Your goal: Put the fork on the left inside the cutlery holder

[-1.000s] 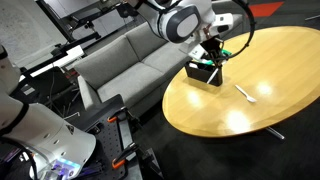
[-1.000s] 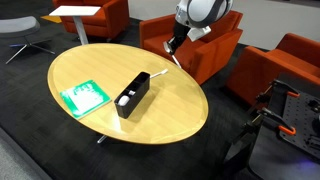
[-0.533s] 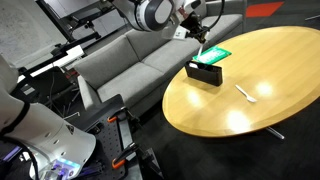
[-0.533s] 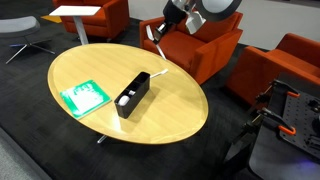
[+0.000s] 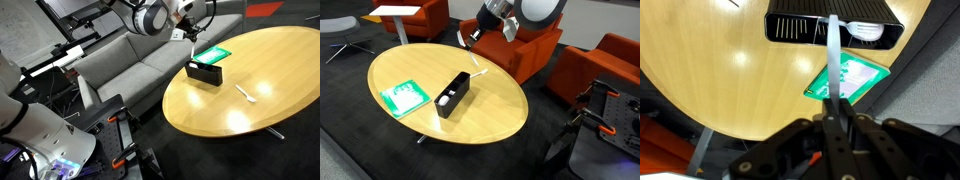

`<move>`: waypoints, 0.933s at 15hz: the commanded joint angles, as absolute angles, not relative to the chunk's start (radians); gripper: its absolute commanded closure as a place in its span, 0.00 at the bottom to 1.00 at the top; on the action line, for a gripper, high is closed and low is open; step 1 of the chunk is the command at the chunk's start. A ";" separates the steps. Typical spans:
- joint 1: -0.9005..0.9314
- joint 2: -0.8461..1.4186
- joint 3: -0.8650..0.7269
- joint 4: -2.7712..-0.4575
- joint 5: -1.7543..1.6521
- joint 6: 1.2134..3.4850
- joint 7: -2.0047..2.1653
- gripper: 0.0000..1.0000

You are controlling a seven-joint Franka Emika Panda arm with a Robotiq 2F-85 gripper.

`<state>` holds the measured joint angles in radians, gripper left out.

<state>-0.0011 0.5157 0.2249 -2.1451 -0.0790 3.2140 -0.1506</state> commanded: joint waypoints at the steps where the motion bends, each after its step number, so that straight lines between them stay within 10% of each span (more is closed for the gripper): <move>1: 0.002 0.516 0.220 -2.143 -0.088 3.214 -0.140 0.90; 14: 0.060 0.863 0.156 -1.790 -0.177 3.330 -0.168 0.98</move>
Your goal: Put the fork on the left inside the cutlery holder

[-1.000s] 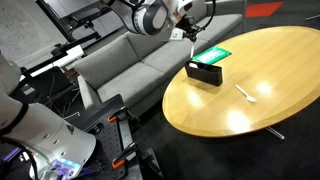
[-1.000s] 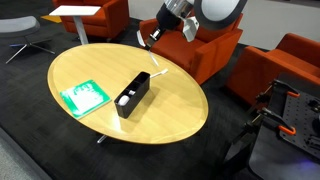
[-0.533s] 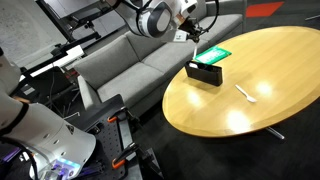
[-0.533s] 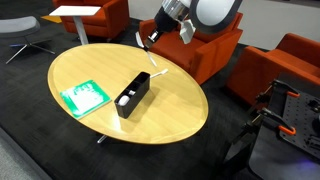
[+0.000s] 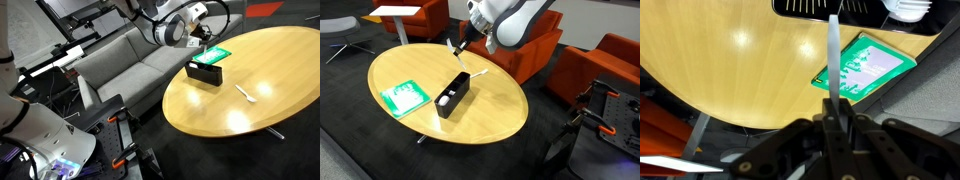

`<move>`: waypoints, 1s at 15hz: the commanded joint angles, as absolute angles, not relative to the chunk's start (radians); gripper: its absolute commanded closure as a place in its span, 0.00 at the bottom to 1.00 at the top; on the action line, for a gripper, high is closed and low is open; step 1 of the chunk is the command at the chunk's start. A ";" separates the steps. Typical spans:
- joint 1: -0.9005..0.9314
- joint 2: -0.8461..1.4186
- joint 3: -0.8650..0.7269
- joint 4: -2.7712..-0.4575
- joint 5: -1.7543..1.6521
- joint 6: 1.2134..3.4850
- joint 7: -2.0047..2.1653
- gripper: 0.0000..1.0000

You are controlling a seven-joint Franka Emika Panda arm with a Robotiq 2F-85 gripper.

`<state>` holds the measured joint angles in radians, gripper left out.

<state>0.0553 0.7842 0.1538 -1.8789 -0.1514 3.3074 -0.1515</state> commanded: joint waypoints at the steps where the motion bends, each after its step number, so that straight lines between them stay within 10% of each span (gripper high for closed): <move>1: 0.059 0.885 0.162 -1.766 -0.184 3.323 -0.170 0.98; 15: 0.047 1.105 0.230 -1.569 -0.255 3.288 -0.186 0.98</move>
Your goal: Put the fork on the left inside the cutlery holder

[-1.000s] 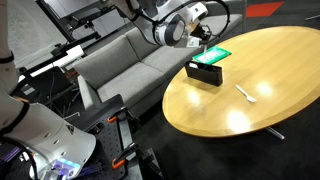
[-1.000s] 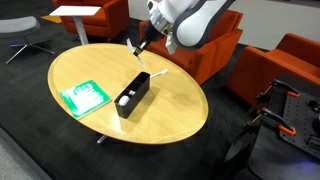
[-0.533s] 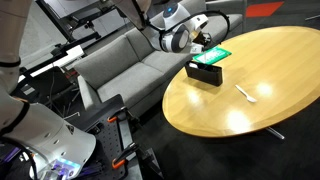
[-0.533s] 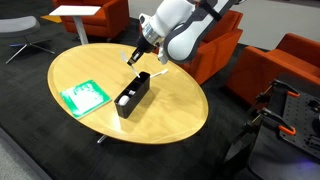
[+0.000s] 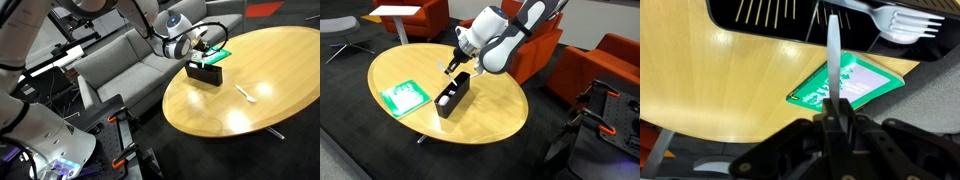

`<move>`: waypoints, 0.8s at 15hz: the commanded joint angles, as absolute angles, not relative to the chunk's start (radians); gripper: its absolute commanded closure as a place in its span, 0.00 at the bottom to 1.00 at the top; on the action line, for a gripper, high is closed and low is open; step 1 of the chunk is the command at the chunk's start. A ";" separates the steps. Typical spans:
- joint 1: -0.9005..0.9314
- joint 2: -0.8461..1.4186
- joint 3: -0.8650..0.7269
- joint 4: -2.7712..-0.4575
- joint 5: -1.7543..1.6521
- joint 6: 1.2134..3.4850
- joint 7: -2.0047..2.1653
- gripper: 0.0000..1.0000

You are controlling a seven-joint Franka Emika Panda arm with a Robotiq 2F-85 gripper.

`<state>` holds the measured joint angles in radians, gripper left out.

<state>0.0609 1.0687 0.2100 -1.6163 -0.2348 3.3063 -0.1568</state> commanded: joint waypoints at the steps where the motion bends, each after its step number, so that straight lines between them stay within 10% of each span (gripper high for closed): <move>1: 0.047 1.114 0.232 -1.563 -0.258 3.287 -0.187 0.98; 4: 0.055 1.130 0.223 -1.553 -0.263 3.285 -0.185 0.98; 5: 0.058 1.132 0.218 -1.551 -0.263 3.286 -0.183 0.65; 12: 0.072 1.114 0.197 -1.571 -0.257 3.300 -0.177 0.20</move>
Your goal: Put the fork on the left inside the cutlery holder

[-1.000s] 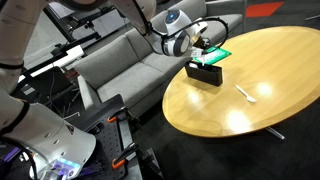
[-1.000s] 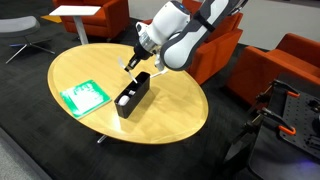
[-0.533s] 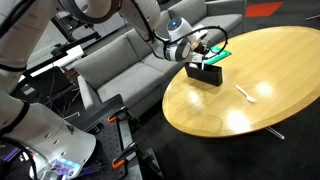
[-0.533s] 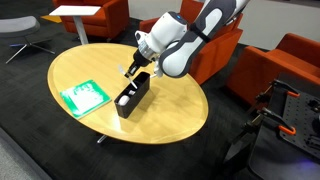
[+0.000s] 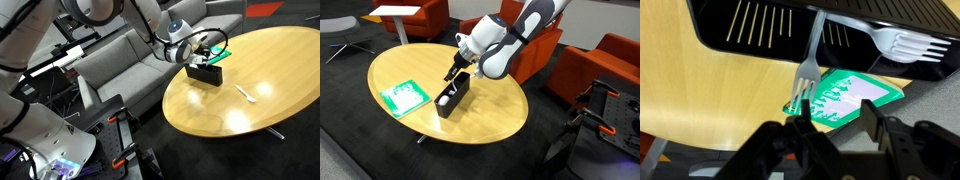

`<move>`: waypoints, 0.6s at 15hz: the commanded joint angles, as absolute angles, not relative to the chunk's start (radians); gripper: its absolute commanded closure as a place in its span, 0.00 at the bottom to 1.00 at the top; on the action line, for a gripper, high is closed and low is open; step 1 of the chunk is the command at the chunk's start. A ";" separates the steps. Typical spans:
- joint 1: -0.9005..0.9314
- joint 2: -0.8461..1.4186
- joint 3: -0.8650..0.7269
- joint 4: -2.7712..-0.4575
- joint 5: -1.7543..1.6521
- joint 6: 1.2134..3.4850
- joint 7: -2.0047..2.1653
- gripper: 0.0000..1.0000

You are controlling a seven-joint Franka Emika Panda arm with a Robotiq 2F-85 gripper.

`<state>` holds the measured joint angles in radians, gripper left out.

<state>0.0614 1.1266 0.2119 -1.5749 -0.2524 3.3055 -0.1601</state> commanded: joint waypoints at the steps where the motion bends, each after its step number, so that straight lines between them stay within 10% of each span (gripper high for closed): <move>1: 0.079 1.098 0.188 -1.582 -0.255 3.304 -0.175 0.12; 9: 0.067 0.927 0.178 -1.685 -0.255 3.276 -0.171 0.00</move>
